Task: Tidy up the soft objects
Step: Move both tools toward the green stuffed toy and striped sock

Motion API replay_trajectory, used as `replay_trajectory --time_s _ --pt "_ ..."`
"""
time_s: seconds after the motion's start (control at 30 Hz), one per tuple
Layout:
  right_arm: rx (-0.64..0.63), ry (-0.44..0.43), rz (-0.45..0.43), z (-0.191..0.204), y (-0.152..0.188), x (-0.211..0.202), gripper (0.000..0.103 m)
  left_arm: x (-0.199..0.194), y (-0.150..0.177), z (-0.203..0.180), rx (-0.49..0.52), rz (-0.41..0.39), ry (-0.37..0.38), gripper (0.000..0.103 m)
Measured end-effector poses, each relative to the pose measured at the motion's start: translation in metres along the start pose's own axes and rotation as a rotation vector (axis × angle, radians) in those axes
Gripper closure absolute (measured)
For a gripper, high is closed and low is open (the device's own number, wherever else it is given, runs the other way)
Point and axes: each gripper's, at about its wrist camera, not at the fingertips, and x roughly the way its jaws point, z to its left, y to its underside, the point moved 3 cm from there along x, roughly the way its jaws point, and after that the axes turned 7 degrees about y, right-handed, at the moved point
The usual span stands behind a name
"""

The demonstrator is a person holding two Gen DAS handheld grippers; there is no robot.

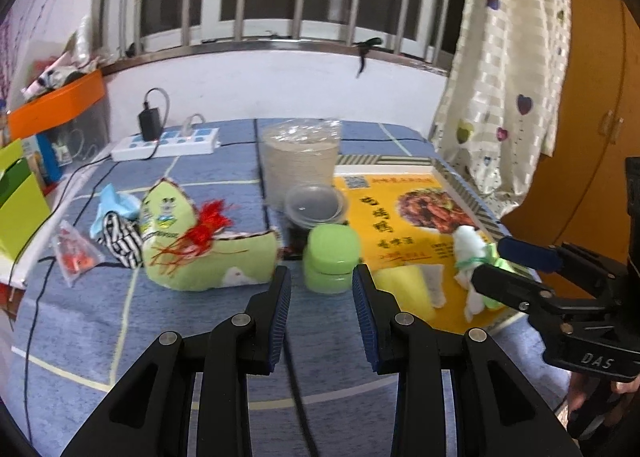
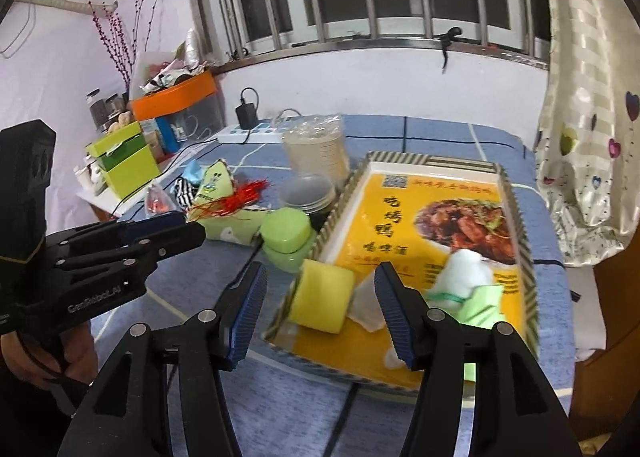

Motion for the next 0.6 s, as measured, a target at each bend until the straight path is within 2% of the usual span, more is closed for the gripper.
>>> replay_trajectory --time_s 0.3,0.6 --pt "-0.048 -0.033 0.019 0.019 -0.013 0.014 0.046 0.001 -0.002 0.034 -0.055 0.001 -0.041 0.072" --pt "-0.091 -0.063 0.047 0.041 -0.018 0.033 0.046 0.011 -0.002 0.052 -0.077 0.014 -0.066 0.072"
